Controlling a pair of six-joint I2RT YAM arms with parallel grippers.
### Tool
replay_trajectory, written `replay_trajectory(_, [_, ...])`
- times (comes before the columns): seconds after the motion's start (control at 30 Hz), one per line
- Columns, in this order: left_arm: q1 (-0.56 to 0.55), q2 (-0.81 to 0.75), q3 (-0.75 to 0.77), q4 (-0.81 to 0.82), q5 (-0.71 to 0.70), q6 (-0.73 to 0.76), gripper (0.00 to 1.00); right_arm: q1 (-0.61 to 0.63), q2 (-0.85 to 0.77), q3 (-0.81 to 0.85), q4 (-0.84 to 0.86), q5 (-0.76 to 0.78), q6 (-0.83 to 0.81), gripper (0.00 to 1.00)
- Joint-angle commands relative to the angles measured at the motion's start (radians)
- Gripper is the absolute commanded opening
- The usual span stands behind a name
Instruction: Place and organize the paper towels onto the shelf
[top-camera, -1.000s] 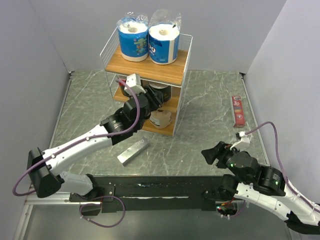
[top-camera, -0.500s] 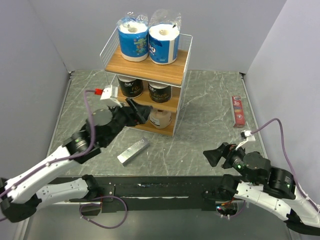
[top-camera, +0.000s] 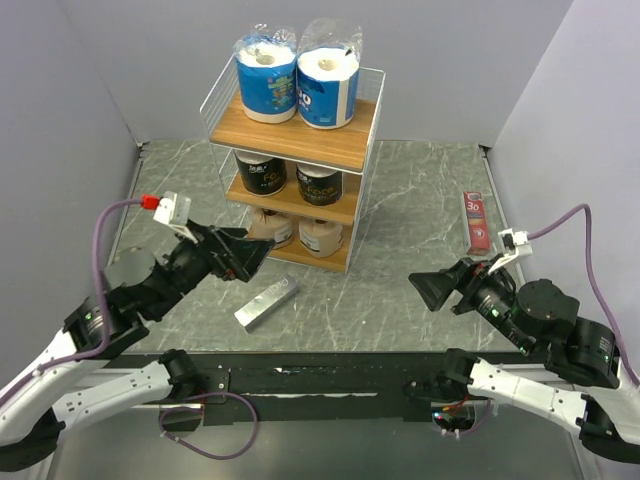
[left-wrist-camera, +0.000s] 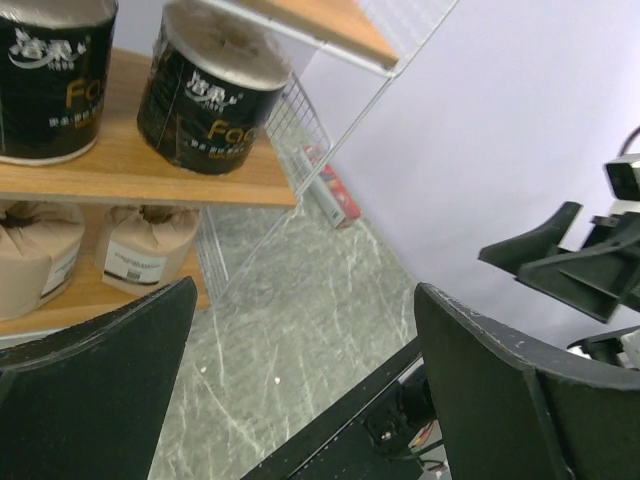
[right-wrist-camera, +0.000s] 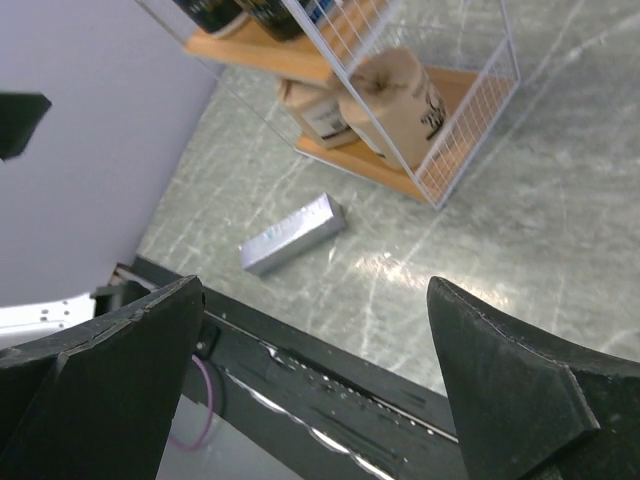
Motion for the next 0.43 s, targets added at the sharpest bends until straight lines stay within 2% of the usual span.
replay_trajectory(0.0, [-0.001,-0.071,-0.015,0.012,0.02,0.034,0.97,0.004,0.042,0.047,0.068,0.035,-0.045,1.0])
replay_trajectory(0.4, [-0.001,-0.122,-0.035,-0.017,-0.012,0.046,0.96,0.006,-0.004,-0.009,0.131,0.047,-0.029,0.99])
